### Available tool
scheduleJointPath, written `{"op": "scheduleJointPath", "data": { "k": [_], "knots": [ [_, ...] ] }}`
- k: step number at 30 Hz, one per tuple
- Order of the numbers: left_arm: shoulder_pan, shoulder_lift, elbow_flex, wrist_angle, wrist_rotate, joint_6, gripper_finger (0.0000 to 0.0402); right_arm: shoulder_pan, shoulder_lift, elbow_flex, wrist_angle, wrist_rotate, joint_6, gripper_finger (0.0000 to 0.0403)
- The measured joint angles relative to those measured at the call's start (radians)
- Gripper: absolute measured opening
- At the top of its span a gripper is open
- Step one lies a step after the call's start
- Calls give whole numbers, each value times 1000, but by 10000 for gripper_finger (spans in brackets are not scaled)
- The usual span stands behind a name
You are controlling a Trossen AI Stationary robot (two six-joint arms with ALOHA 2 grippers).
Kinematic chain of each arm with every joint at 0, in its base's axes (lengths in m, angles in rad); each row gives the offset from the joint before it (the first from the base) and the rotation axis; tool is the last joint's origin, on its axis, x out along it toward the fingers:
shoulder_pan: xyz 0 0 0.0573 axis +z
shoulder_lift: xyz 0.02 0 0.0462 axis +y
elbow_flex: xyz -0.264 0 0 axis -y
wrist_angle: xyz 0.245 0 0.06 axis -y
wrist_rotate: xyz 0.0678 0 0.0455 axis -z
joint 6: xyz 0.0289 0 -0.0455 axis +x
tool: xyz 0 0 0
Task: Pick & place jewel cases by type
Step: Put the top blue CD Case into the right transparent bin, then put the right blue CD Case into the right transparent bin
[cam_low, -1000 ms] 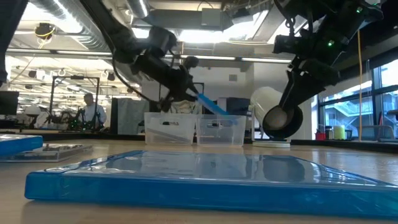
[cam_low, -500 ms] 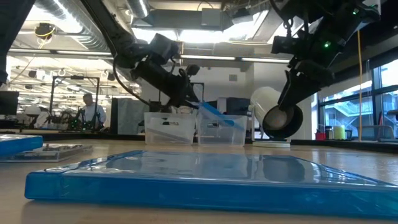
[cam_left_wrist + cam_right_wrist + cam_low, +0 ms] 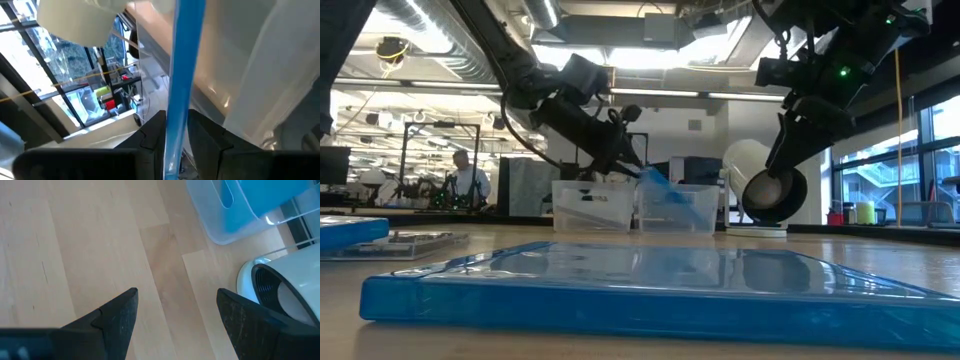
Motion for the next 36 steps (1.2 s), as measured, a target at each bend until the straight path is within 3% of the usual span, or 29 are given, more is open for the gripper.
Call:
{"op": "scheduleJointPath", "data": {
  "k": [12, 20, 32, 36],
  "knots": [
    [-28, 0, 0, -1, 1, -55, 98, 0, 0, 0, 0, 0, -3, 273],
    [6, 0, 0, -15, -11, -54, 142, 0, 0, 0, 0, 0, -3, 273],
    [1, -29, -1, 11, -118, -30, 191, 0, 0, 0, 0, -1, 0, 273],
    [-46, -94, -1, 15, -222, -62, 194, 0, 0, 0, 0, -1, -4, 273]
  ]
}}
